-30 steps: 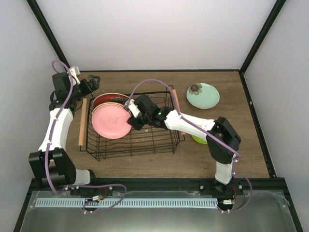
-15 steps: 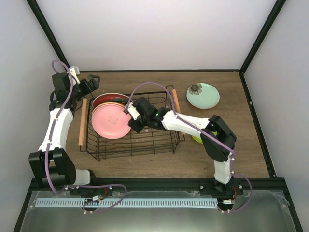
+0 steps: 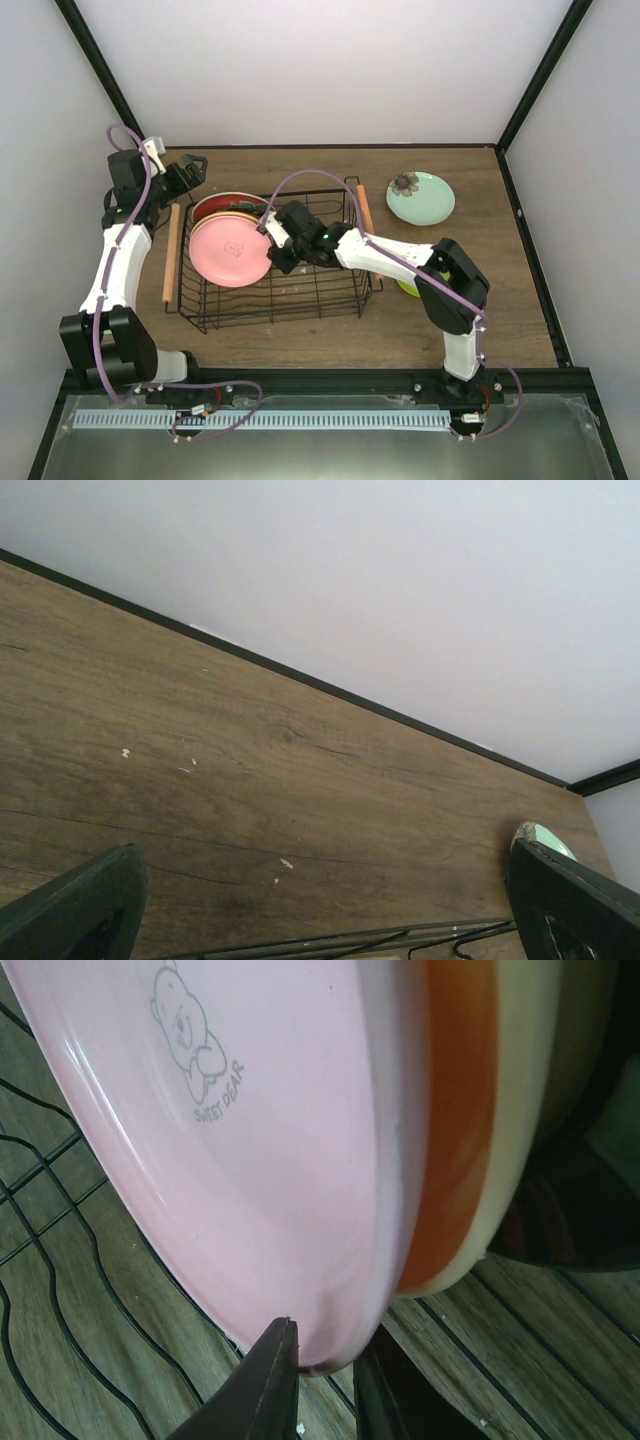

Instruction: Unload the plates from the dish rack

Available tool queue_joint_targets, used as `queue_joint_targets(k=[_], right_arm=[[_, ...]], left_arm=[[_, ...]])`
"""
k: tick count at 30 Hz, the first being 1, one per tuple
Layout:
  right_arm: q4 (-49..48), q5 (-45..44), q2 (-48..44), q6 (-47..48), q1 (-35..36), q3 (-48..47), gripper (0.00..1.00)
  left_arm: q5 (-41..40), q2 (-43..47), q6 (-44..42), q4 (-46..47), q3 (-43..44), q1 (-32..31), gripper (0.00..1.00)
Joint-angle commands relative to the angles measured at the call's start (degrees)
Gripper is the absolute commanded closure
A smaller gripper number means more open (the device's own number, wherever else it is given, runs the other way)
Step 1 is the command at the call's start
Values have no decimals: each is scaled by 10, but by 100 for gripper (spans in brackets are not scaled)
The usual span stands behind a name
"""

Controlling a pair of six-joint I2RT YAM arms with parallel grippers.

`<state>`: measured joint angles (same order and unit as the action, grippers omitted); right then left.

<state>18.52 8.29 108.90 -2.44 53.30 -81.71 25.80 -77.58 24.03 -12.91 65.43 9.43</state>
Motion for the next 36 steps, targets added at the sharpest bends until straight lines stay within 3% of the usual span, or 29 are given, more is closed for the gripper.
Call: queue_joint_targets(k=[1, 5, 10, 36], right_arm=[[0, 13, 16, -6, 5, -27, 81], [0, 22, 26, -14, 5, -34, 84], [-1, 12, 12, -16, 4, -33, 99], [61, -87, -165, -10, 5, -31, 99]], left_arm=[[5, 9, 4, 12, -8, -1, 0], [5, 12, 4, 12, -11, -1, 0], [5, 15, 4, 11, -15, -1, 0], [7, 8, 14, 19, -12, -2, 0]])
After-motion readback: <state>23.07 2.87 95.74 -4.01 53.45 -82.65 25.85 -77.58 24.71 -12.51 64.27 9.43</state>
